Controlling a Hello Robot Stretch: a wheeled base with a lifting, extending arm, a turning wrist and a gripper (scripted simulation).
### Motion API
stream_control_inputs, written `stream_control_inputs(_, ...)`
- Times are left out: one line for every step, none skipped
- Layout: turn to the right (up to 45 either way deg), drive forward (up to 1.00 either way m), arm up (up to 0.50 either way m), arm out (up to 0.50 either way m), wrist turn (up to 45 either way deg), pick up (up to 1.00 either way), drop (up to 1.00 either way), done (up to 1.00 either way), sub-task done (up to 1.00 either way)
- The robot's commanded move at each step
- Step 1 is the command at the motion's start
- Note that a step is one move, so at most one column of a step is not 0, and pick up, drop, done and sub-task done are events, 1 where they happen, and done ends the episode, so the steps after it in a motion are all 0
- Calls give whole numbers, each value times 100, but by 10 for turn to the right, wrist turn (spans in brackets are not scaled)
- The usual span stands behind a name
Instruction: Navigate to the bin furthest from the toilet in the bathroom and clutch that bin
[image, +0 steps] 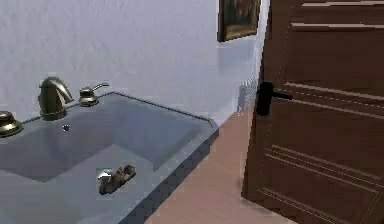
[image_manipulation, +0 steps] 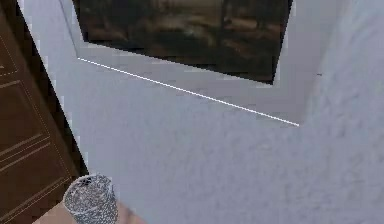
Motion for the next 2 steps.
stream_control_inputs(330,0,0,0,0,0,0,0,0)
stream_control_inputs(0,15,0,0,0,0,0,0,0)
